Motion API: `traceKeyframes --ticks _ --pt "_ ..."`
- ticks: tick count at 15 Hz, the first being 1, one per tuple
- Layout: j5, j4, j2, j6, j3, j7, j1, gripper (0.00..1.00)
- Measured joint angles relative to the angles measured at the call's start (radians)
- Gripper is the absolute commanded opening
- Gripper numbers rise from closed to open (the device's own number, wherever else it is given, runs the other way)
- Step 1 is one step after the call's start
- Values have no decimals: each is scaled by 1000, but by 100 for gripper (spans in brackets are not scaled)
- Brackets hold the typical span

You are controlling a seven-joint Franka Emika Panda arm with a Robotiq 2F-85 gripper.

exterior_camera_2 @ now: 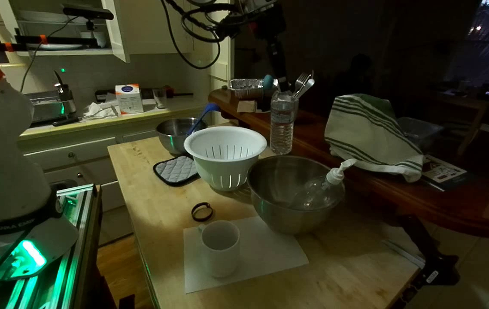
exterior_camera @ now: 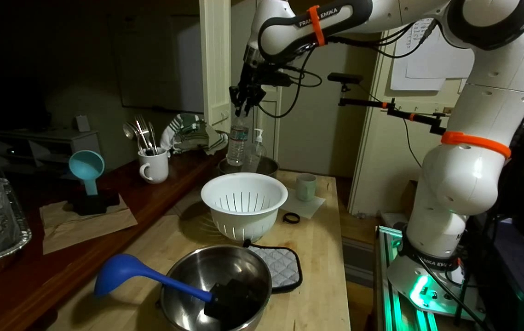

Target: Take the water bottle out of the metal bowl

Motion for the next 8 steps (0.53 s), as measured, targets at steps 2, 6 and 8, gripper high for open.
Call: traceKeyframes --ticks 2,6,8 --pt "1 14 25 75 23 28 1 8" --pt "-19 150 142 182 86 69 26 8" --pt "-54 247 214 166 99 70 48 8"
